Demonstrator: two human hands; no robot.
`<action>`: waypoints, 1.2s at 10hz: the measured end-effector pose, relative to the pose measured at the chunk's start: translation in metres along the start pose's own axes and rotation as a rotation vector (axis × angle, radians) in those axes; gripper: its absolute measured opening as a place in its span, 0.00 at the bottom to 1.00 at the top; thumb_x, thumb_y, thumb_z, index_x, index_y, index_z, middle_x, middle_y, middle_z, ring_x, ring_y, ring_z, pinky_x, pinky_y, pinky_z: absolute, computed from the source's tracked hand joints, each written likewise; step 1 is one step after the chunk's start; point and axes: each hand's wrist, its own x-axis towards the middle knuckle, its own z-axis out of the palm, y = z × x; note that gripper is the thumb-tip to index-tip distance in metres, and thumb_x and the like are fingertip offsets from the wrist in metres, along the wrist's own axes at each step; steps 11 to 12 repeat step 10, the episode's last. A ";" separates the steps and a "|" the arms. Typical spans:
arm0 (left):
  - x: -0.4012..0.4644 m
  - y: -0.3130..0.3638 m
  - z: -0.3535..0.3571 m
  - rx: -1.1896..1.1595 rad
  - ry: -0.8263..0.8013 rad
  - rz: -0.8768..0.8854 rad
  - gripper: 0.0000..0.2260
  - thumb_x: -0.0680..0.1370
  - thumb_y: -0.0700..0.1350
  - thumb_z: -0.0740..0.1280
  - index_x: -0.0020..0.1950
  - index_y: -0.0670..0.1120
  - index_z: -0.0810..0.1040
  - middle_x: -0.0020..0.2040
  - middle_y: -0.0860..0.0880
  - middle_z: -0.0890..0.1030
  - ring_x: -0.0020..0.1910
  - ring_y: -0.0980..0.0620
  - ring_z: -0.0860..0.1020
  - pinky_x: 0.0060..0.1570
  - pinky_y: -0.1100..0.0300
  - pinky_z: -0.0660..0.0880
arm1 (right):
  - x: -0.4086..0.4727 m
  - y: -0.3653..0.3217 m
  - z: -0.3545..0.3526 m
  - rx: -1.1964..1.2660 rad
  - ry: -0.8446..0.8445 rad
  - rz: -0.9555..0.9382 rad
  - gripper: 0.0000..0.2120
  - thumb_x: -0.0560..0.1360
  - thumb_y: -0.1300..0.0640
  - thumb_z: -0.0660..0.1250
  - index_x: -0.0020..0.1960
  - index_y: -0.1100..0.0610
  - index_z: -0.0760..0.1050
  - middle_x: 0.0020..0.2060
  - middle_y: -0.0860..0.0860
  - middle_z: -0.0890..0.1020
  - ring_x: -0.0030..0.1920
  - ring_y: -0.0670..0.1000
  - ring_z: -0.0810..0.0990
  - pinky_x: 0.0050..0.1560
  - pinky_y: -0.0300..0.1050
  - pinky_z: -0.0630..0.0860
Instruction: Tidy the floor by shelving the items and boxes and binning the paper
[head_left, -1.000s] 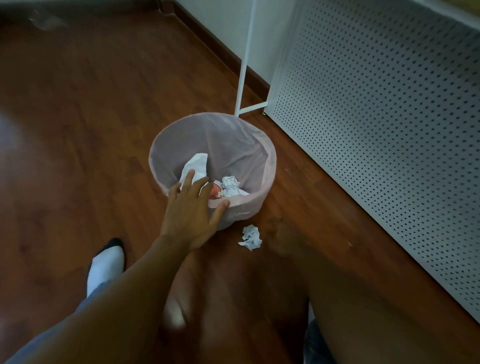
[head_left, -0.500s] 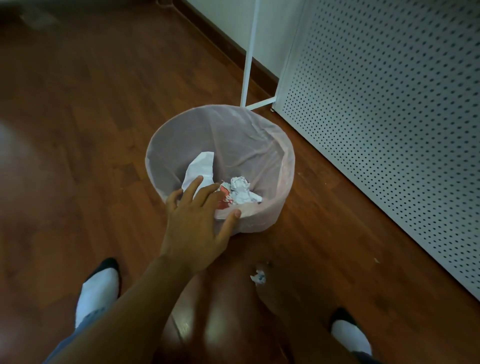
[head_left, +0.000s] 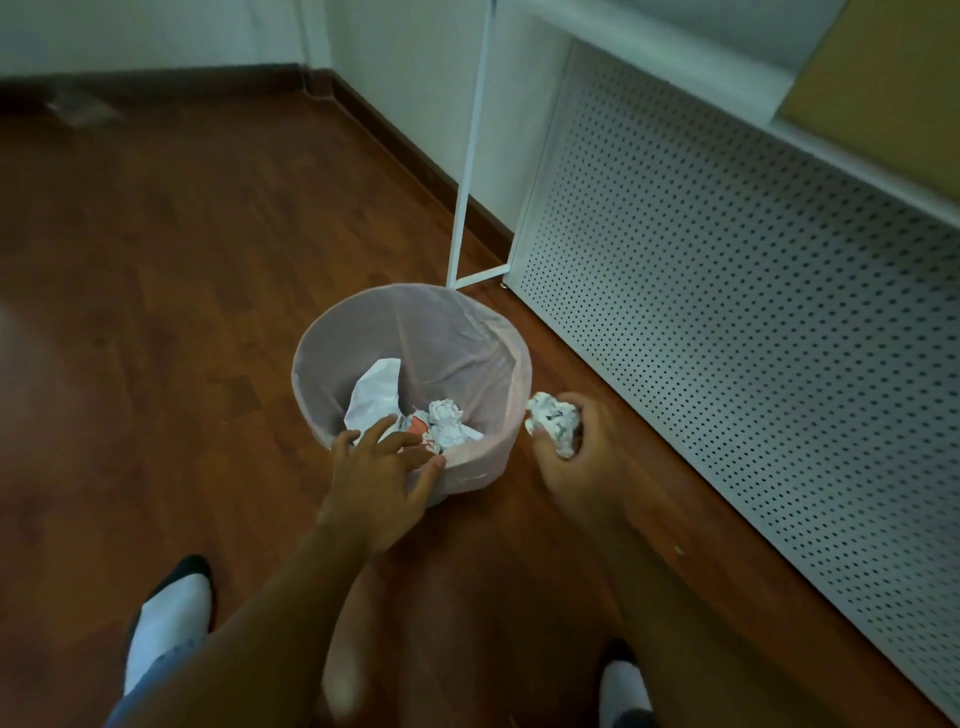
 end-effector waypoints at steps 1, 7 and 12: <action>-0.002 0.001 -0.008 0.017 -0.044 0.033 0.31 0.76 0.65 0.44 0.66 0.57 0.78 0.69 0.55 0.76 0.75 0.51 0.65 0.71 0.42 0.60 | 0.004 -0.002 0.024 -0.067 -0.073 -0.067 0.26 0.73 0.47 0.73 0.67 0.54 0.73 0.58 0.50 0.79 0.57 0.49 0.78 0.53 0.42 0.77; 0.023 -0.050 -0.043 -0.033 -0.032 -0.110 0.32 0.78 0.64 0.53 0.77 0.47 0.63 0.76 0.44 0.64 0.78 0.38 0.54 0.76 0.41 0.55 | 0.020 -0.007 0.068 -0.320 -0.263 -0.024 0.31 0.83 0.43 0.57 0.80 0.54 0.57 0.80 0.53 0.60 0.80 0.52 0.56 0.77 0.48 0.54; 0.017 -0.009 -0.111 0.043 -0.173 -0.088 0.27 0.81 0.60 0.56 0.76 0.47 0.64 0.73 0.47 0.70 0.67 0.47 0.74 0.63 0.53 0.73 | 0.030 -0.040 0.001 -0.514 -0.171 -0.072 0.11 0.79 0.51 0.60 0.51 0.53 0.79 0.43 0.51 0.84 0.44 0.52 0.82 0.45 0.47 0.79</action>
